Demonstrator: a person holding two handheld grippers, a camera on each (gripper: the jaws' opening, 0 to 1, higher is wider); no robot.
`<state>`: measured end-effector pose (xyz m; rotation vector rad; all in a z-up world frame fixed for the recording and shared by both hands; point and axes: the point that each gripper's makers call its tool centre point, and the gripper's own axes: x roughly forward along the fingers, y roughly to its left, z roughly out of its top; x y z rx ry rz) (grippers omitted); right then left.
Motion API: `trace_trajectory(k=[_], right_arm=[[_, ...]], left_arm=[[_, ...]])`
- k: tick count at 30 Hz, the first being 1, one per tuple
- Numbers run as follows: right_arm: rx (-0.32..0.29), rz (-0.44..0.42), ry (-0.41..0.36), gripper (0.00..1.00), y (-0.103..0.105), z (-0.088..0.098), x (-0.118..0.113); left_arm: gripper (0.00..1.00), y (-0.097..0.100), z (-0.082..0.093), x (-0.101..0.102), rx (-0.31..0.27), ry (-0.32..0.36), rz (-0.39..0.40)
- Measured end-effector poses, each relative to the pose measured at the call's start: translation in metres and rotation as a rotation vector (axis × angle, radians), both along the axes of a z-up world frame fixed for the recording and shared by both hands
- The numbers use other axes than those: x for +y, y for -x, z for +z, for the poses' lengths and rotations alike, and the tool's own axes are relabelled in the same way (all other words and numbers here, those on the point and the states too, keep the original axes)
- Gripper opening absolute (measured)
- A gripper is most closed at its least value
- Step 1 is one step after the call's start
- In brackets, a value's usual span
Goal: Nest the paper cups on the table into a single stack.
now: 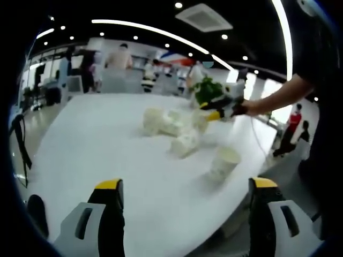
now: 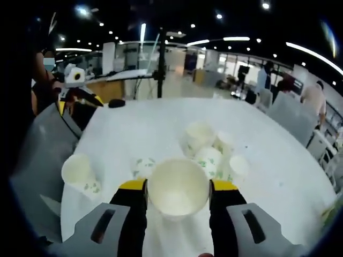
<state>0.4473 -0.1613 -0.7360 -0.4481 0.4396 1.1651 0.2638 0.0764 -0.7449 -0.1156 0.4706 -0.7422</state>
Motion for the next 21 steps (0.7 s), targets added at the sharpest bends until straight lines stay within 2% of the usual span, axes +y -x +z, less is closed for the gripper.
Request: trace_trajectory(k=[7, 21], right_arm=[[-0.011, 0.002, -0.021, 0.42, 0.006, 0.015, 0.002], [-0.044, 0.03, -0.057, 0.42, 0.035, 0.048, 0.014]], left_arm=[[0.95, -0.002, 0.005, -0.001, -0.013, 0.001, -0.004], [0.95, -0.011, 0.015, -0.002, -0.046, 0.008, -0.019]])
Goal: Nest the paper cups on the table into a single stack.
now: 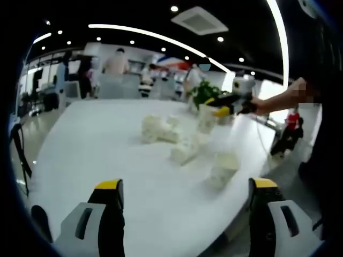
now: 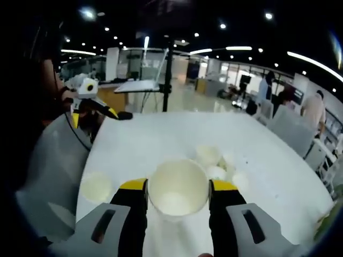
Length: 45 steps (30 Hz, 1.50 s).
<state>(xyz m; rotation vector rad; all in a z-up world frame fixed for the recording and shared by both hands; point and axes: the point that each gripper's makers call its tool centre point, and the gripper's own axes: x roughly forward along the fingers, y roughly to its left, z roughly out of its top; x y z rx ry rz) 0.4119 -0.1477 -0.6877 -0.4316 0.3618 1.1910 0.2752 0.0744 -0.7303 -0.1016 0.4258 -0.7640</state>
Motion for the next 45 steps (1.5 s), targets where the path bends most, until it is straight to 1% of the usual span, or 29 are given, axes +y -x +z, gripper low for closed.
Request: trace_trajectory(k=[3, 4, 14, 23, 29, 33, 38, 45], right_arm=[[-0.006, 0.008, -0.014, 0.41, 0.006, 0.008, 0.004], [-0.017, 0.015, -0.018, 0.41, 0.008, 0.012, 0.006], [-0.014, 0.042, -0.05, 0.41, 0.032, 0.033, 0.021], [-0.014, 0.088, -0.082, 0.41, 0.055, 0.053, 0.036], [-0.01, 0.109, -0.095, 0.41, 0.067, 0.06, 0.044], [0.002, 0.114, -0.106, 0.41, 0.076, 0.057, 0.049], [0.037, 0.129, -0.1, 0.41, 0.09, 0.041, 0.057], [0.088, 0.132, -0.103, 0.41, 0.106, 0.019, 0.061]], left_arm=[[0.95, -0.004, 0.006, -0.005, -0.009, 0.001, -0.006], [0.95, -0.006, 0.008, -0.006, -0.014, 0.002, -0.009], [0.95, -0.017, 0.011, -0.009, -0.034, 0.013, -0.025], [0.95, -0.018, 0.012, -0.01, -0.038, 0.018, -0.037], [0.94, -0.017, 0.012, -0.011, -0.039, 0.018, -0.044], [0.94, -0.017, 0.011, -0.008, -0.037, 0.019, -0.039], [0.94, -0.016, 0.011, -0.007, -0.036, 0.017, -0.038], [0.94, -0.016, 0.011, -0.007, -0.035, 0.021, -0.036]])
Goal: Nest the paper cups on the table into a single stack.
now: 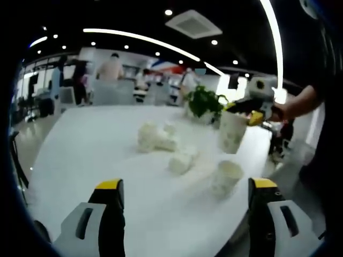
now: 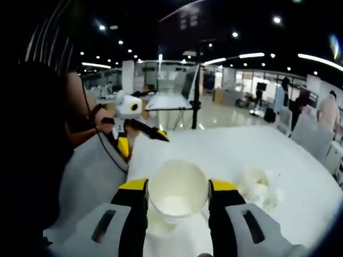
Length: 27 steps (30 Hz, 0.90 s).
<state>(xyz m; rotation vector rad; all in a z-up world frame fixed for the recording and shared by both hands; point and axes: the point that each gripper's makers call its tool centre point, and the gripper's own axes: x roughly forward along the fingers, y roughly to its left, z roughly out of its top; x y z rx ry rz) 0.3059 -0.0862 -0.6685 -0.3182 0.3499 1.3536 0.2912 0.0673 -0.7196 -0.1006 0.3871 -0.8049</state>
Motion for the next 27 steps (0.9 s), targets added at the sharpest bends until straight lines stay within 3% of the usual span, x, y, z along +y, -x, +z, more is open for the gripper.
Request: trace_trajectory(k=[4, 11, 27], right_arm=[[0.028, 0.002, 0.006, 0.41, 0.007, -0.012, 0.003], [0.026, 0.035, 0.044, 0.41, 0.02, -0.033, 0.008], [0.039, -0.001, 0.075, 0.41, 0.021, -0.064, 0.002]], left_arm=[[0.94, 0.0, 0.0, 0.0, 0.002, 0.002, 0.0], [0.94, 0.001, 0.0, -0.002, 0.004, 0.0, -0.004], [0.94, 0.002, 0.001, -0.003, 0.007, 0.001, -0.01]])
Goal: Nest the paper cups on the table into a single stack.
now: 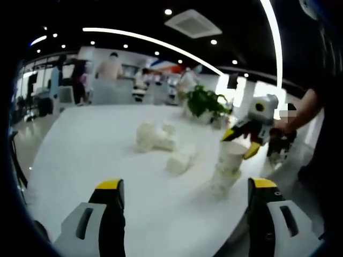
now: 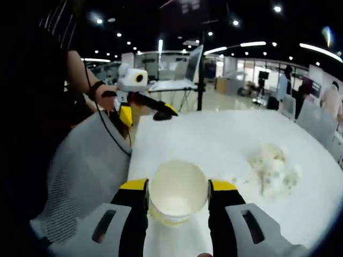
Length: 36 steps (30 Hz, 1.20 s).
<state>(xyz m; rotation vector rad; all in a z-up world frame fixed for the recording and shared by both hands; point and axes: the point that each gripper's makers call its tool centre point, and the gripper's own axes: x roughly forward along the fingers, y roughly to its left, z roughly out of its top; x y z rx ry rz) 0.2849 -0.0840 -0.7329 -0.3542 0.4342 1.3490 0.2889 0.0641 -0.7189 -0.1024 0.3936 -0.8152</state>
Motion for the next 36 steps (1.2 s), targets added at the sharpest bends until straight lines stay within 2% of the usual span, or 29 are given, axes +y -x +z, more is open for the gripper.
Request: trace_trajectory(k=[20, 26, 36], right_arm=[[0.031, -0.006, 0.021, 0.41, 0.006, -0.023, 0.007], [0.009, 0.022, 0.047, 0.43, 0.011, -0.027, 0.008], [0.016, 0.026, 0.059, 0.45, 0.012, -0.03, 0.009]], left_arm=[[0.93, 0.003, -0.007, 0.004, 0.019, 0.0, 0.006], [0.93, 0.004, -0.009, 0.004, 0.023, -0.001, 0.005], [0.93, 0.003, -0.01, 0.004, 0.024, 0.0, 0.008]])
